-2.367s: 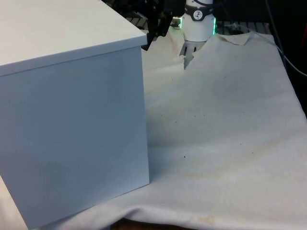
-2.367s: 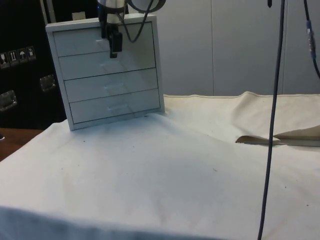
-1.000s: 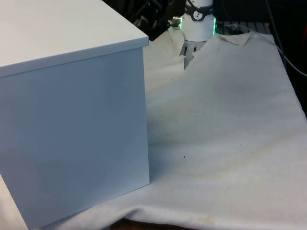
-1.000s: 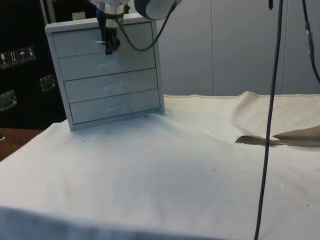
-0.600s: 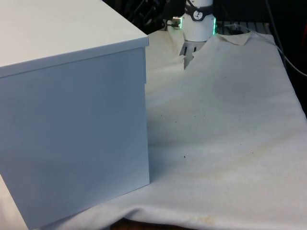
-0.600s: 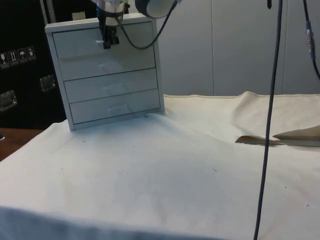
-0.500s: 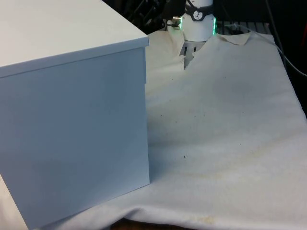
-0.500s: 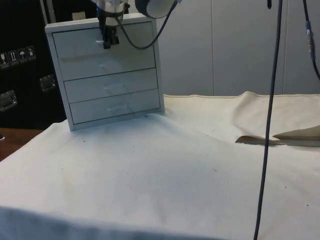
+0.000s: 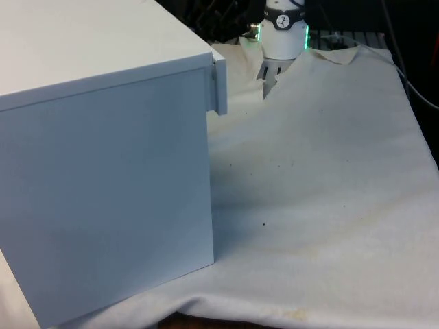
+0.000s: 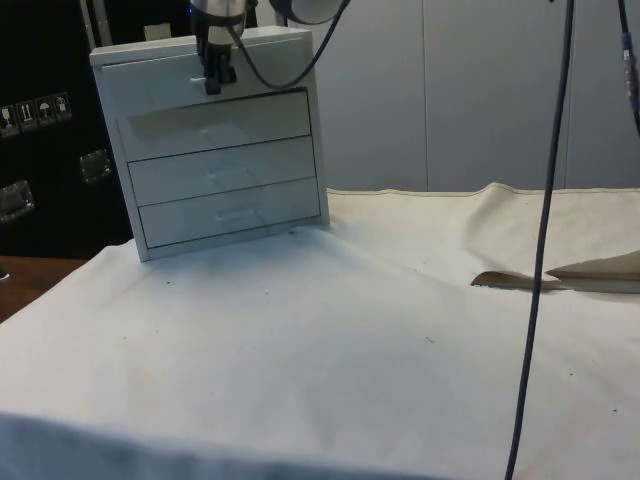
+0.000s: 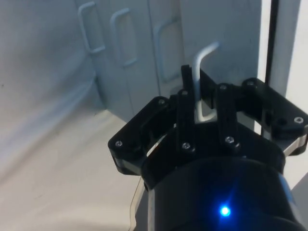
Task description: Open the drawer, then close it.
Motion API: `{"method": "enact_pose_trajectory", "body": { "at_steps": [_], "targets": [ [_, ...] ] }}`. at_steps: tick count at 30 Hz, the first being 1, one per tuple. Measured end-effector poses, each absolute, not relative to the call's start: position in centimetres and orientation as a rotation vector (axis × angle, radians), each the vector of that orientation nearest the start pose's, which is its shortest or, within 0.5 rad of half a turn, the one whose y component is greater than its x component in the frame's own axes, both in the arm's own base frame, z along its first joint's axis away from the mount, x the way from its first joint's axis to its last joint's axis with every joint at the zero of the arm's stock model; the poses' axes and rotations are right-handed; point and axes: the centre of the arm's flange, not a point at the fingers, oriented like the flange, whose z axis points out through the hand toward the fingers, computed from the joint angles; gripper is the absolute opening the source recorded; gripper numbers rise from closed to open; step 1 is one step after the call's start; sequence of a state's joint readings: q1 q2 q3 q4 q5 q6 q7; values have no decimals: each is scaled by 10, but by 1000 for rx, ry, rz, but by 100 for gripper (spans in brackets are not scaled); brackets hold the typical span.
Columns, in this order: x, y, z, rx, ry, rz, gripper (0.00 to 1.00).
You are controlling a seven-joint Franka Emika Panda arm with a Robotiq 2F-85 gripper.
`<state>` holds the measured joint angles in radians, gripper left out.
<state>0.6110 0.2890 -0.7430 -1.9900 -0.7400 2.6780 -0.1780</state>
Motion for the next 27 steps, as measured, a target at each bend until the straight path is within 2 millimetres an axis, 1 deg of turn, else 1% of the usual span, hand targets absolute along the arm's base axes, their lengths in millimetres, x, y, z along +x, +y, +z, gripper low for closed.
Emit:
{"method": "enact_pose_trajectory", "body": {
  "at_steps": [3,5,9,16,27],
  "targets": [
    [623,-30,397,2267,849,365,0],
    [619,-23,399,2273,850,365,0],
    [614,-16,401,2277,849,362,0],
    [600,2,399,2289,851,348,0],
    [591,23,398,2305,846,339,0]
  ]
}}
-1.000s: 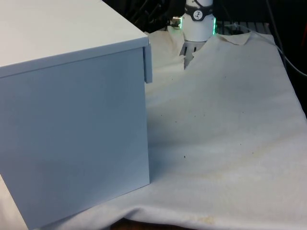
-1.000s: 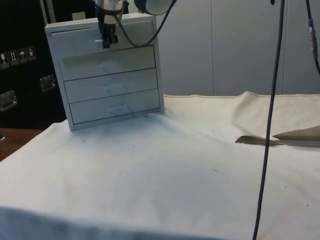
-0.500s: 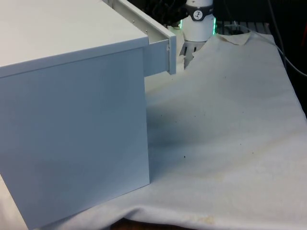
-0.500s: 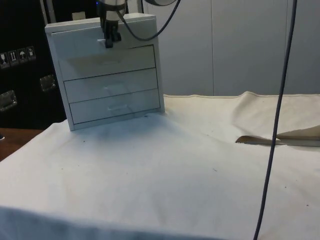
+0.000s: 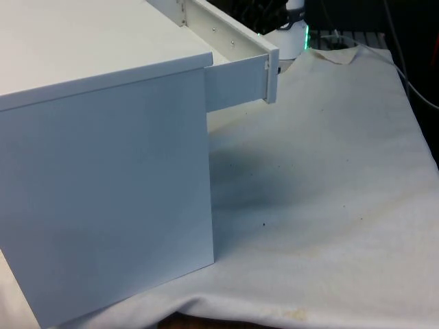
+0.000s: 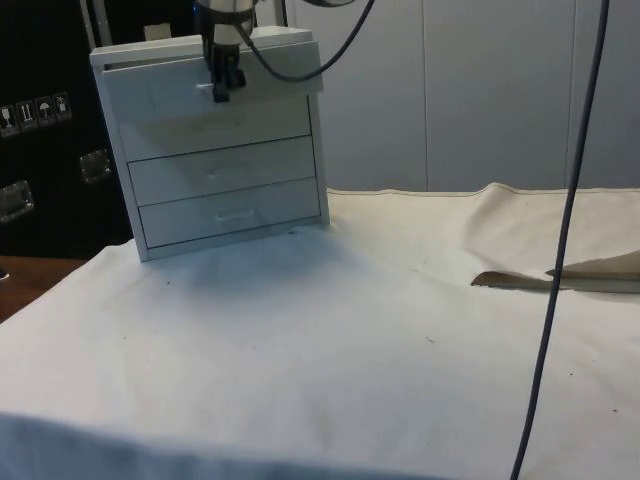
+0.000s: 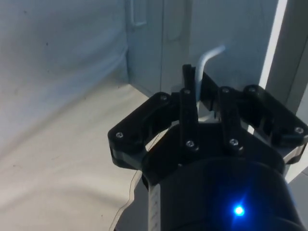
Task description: Open the drawer, then close it.
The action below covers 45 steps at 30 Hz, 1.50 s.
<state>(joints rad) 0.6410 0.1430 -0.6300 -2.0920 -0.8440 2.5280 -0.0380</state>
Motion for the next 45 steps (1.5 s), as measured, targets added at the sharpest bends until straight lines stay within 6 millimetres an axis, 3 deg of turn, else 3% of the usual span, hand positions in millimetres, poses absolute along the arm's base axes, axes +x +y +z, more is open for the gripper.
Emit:
{"method": "enact_pose_trajectory", "body": {
  "at_steps": [26,45],
  "targets": [
    [550,82,393,2332,811,339,0],
    [544,99,389,2311,782,340,0]
  ]
}}
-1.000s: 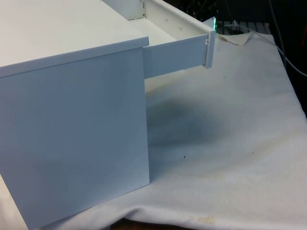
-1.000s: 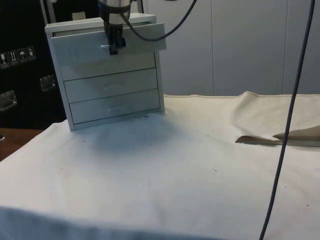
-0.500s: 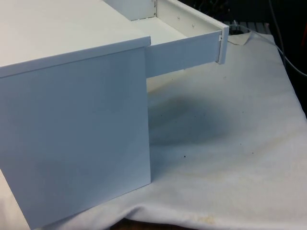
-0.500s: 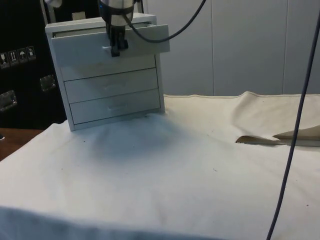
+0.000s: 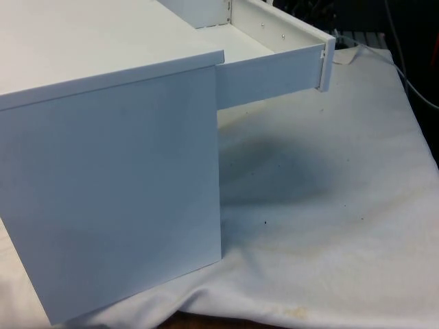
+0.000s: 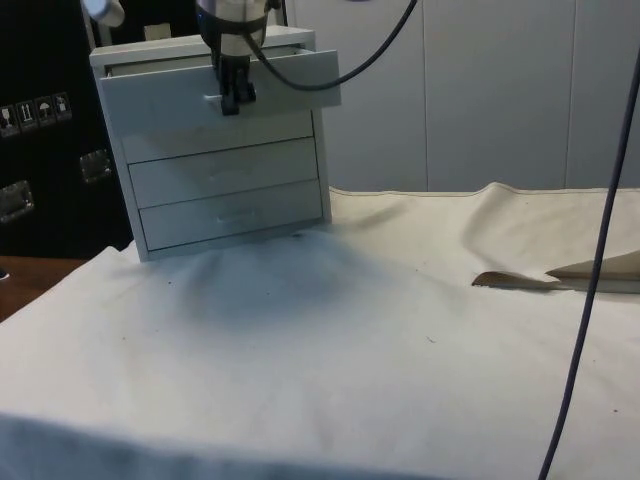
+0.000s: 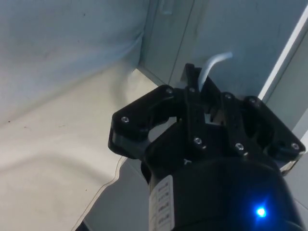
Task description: Open the drawer, then close it.
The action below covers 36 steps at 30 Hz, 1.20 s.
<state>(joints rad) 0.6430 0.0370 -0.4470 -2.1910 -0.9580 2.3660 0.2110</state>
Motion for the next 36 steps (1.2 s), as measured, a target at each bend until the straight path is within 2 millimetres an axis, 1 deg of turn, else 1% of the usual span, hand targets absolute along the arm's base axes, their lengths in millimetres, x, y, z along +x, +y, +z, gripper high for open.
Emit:
{"method": "enact_pose_trajectory", "body": {
  "at_steps": [3,5,8,9,10,11,19,20,22,23,27,32,36],
  "targets": [
    [545,99,389,2311,781,340,0],
    [544,99,389,2311,782,340,7],
    [544,100,389,2311,782,341,21],
    [544,100,389,2311,782,341,21],
    [544,100,389,2311,782,341,27],
    [544,100,388,2311,783,339,37],
    [544,100,388,2311,782,339,77],
    [544,100,388,2311,782,339,85],
    [544,100,388,2311,782,339,95],
    [544,100,388,2311,783,340,99],
    [543,104,387,2309,790,341,100],
    [542,124,378,2309,789,348,100],
    [541,133,373,2311,785,352,100]
  ]
}}
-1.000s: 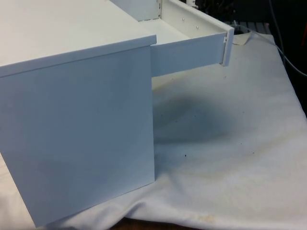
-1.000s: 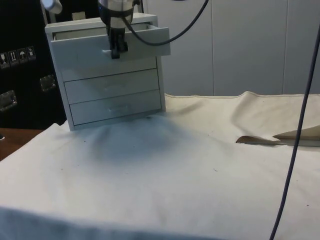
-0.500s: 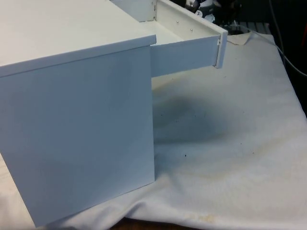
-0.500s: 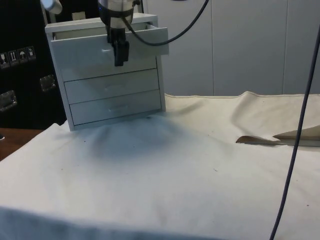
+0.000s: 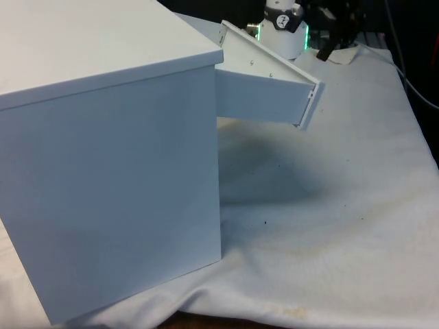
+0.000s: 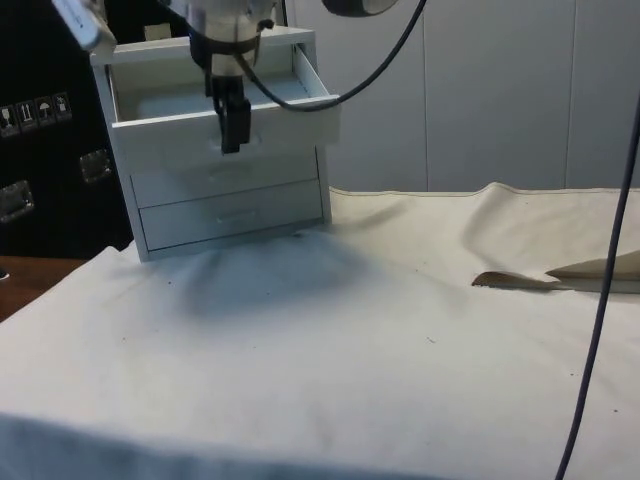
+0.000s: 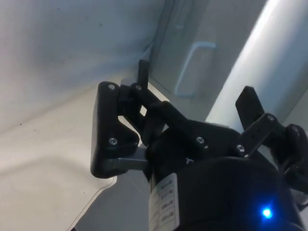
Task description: Open the drawer, then close it.
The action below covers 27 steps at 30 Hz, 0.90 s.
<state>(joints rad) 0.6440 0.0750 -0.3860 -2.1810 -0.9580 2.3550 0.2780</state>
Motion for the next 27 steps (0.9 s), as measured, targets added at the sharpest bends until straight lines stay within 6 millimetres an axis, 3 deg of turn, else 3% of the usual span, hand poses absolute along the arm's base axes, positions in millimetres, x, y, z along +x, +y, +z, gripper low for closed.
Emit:
{"method": "enact_pose_trajectory", "body": {
  "at_steps": [12,16,21,25,27],
  "targets": [
    [533,168,350,2311,769,367,100],
    [532,171,345,2309,760,368,100],
    [524,173,323,2295,724,373,100],
    [520,173,318,2288,713,382,89],
    [519,173,315,2285,707,385,78]
  ]
}}
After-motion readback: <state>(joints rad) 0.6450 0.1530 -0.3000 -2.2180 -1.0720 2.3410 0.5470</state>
